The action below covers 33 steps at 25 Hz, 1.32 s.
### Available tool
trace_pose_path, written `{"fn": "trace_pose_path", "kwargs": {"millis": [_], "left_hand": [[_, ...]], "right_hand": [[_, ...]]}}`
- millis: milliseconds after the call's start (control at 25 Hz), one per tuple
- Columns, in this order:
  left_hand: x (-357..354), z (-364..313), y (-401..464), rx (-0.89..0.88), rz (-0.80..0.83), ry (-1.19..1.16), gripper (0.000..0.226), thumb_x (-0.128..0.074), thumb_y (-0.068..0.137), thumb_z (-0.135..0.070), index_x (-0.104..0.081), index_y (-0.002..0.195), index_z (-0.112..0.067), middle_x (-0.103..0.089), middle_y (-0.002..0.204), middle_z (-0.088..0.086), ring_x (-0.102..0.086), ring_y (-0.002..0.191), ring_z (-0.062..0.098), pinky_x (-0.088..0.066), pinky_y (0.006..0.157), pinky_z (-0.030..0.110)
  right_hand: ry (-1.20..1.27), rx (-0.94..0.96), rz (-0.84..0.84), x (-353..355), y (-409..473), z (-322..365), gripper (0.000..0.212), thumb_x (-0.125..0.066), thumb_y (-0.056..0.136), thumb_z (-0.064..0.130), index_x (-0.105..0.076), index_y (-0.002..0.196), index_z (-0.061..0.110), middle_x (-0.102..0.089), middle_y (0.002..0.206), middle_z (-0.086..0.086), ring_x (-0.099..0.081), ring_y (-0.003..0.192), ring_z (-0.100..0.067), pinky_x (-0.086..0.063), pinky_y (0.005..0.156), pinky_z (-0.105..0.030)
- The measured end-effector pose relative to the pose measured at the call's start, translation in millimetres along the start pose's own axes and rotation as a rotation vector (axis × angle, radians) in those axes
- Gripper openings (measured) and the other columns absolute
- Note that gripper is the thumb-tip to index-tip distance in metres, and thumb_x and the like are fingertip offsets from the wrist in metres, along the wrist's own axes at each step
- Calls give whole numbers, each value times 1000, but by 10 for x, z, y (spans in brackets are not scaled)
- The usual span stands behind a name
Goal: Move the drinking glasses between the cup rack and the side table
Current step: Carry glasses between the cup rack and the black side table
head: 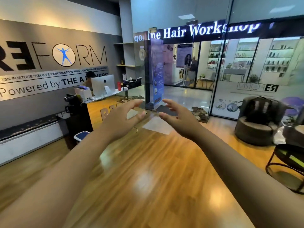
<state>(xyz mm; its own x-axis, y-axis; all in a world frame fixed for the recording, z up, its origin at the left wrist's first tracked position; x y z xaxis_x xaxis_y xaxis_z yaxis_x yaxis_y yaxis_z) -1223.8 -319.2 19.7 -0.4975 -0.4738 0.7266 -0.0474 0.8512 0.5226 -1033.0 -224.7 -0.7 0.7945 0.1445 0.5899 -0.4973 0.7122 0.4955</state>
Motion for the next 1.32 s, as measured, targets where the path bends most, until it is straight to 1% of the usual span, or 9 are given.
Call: {"fn": "trace_pose_path", "kwargs": {"millis": [240,360,520,640,760,960,1080,1160,1320], "left_hand": [[-885,-71,973,-133,101,-59,57,-57,101,-49,-47,154,-29,-56,149,-11,-51,133,5,-40,100,24],[-1358,-141,1667,-171,111,-109,57,-59,100,-49,-48,153,-29,-58,145,-10,-54,130,6,-47,107,34],[-1958,-258,2554,-186,116,-189,56,-59,101,-49,-49,152,-30,-58,145,-13,-52,130,2,-45,108,32],[-2338,-375,3241,-220,110,-230,56,-57,100,-52,-49,151,-32,-58,143,-16,-52,130,1,-45,109,33],[-2732,-486,3916,-247,117,-316,55,-56,100,-55,-50,150,-33,-58,142,-18,-53,128,0,-44,106,30],[-3500,-788,4984,-329,164,-420,56,-56,99,-54,-49,151,-33,-58,143,-15,-53,129,2,-43,110,32],[-3950,-1018,5685,-399,207,-488,55,-56,100,-55,-48,151,-36,-57,144,-16,-52,131,2,-42,109,30],[-4206,-1155,6081,-452,221,-538,54,-56,100,-54,-48,151,-36,-57,145,-16,-52,131,2,-41,109,29],[-4772,-1393,6954,-583,298,-606,53,-57,101,-52,-49,150,-35,-57,146,-14,-51,132,2,-41,111,31]], "right_hand": [[-36,-119,-119,493,312,-967,64,-66,97,50,-45,155,35,-55,150,2,-51,133,-11,-45,103,-33],[-86,-157,-156,889,669,-1527,63,-66,97,51,-44,155,36,-57,148,0,-55,132,-16,-50,106,-40],[-109,-200,-204,1527,1170,-2207,62,-64,99,49,-43,155,36,-56,147,2,-52,126,-8,-48,96,-25],[-159,-207,-268,2089,1465,-2649,63,-63,99,51,-43,156,35,-56,148,1,-52,131,-11,-49,105,-37],[-199,-226,-305,2546,1743,-3068,65,-63,98,53,-42,156,35,-56,149,2,-52,135,-14,-49,108,-42],[-263,-293,-335,3062,2213,-3768,66,-64,97,54,-40,157,39,-53,151,4,-49,134,-10,-46,108,-36],[-303,-329,-419,3456,2551,-4107,65,-64,98,51,-40,157,37,-53,151,3,-49,133,-11,-42,103,-31],[-347,-346,-476,3690,2725,-4289,64,-63,98,52,-40,157,39,-53,149,4,-50,133,-11,-43,105,-34],[-445,-421,-605,4130,3078,-4768,61,-64,98,50,-41,155,40,-53,148,7,-46,130,-5,-39,103,-30]]}}
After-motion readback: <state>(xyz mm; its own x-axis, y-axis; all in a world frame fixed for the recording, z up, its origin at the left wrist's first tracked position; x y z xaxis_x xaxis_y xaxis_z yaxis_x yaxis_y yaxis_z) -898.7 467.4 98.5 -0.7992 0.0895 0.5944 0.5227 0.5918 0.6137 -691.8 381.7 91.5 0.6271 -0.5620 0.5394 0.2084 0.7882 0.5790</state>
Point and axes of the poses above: each hand's wrist, its own y-axis towards the middle knuckle, its own x-axis out of the back of the hand, z = x × y, the point moved 8 cm from there along y, towards the middle knuckle
